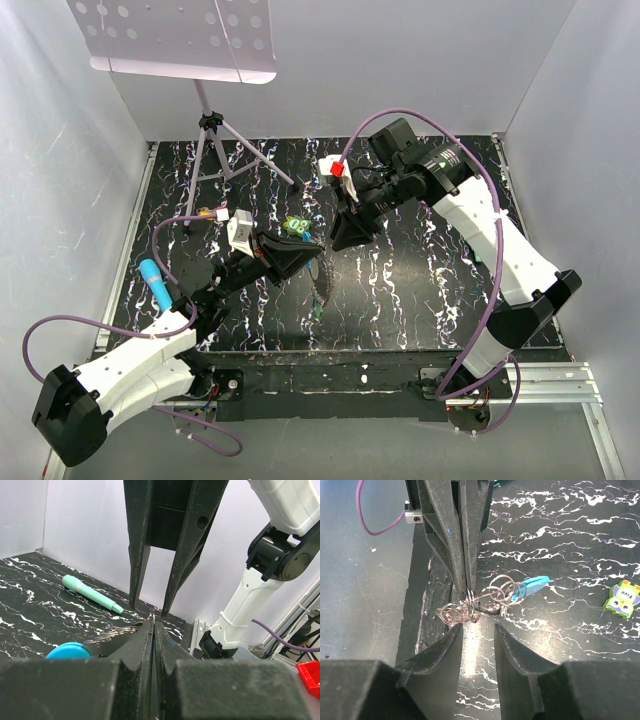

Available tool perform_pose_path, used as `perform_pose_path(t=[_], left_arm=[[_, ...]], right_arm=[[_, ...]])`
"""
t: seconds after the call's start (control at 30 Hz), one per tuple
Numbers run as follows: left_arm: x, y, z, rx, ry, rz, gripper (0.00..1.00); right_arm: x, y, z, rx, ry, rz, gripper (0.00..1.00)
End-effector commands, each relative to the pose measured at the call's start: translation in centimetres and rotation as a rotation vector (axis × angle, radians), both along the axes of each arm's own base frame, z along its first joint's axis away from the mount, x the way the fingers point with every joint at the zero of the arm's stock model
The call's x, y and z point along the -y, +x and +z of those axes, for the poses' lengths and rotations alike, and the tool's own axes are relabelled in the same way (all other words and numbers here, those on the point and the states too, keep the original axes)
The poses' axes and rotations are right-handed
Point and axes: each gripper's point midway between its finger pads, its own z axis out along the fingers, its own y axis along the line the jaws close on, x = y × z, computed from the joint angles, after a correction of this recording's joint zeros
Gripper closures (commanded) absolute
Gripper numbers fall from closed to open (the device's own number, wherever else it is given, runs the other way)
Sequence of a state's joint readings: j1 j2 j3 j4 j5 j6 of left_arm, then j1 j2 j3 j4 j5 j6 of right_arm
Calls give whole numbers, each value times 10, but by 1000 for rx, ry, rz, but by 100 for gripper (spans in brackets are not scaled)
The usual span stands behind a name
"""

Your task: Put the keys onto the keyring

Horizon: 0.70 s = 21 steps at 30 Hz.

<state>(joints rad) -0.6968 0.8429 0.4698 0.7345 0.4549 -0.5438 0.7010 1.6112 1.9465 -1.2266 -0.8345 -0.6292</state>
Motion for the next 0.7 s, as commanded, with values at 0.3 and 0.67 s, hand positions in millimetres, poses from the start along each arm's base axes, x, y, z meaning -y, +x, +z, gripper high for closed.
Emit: perform_pose_path(t=[0.3,0.67], left_arm=[[-8,1,19,29,-62,33,100],[-15,6,20,0,-108,80,100]], right_arm=[[-11,-3,3,11,29,34,77],[-9,-8,-4,38,4,47,99]])
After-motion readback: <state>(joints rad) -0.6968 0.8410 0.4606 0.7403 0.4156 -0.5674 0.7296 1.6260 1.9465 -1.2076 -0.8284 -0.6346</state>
